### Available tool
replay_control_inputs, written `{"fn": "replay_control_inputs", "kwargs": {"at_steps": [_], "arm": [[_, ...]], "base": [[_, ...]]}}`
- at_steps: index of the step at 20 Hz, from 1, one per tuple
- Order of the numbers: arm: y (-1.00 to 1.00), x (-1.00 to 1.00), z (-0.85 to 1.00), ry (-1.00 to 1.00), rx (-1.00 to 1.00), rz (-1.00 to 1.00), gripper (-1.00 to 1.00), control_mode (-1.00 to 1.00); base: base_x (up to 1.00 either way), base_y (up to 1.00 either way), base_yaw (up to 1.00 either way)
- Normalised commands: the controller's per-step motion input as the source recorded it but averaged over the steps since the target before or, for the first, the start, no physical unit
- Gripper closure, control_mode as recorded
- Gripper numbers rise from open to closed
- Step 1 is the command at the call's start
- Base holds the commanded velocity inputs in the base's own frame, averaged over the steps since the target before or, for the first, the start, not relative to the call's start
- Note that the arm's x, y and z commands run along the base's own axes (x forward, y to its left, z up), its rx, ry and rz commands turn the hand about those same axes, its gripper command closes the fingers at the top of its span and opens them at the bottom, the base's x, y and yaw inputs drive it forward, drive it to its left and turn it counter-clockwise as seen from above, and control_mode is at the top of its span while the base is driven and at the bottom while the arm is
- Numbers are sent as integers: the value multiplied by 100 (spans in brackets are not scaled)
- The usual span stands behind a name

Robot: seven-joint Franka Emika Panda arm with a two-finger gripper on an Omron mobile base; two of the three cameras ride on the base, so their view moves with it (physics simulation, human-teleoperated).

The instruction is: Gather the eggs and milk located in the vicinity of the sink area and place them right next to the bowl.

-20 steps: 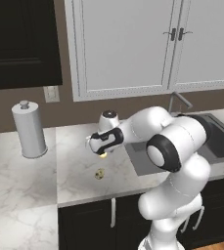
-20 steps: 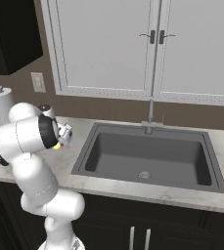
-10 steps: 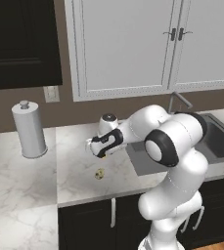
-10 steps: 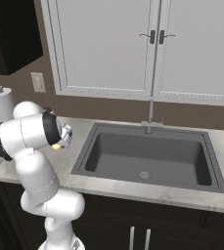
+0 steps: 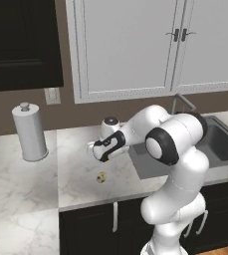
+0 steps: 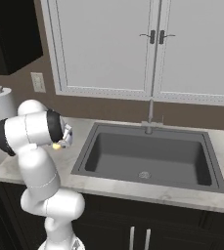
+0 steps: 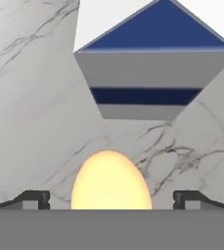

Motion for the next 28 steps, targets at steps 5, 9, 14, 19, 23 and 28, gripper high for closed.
{"fn": "replay_control_inputs", "kwargs": {"at_steps": [5,9,14,19,23,28], "arm": [[0,0,-3,0,0,0,100,-100],[0,0,-1,0,0,0,100,-100],[0,0,0,0,0,0,100,-100],[-9,-32,43,0,0,0,100,-100],[-74,-21,62,-20,2,4,100,-100],[-96,0,34,-11,-4,8,100,-100]], "base": [[0,0,0],[0,0,0],[0,0,0],[0,0,0],[0,0,0],[0,0,0]]}}
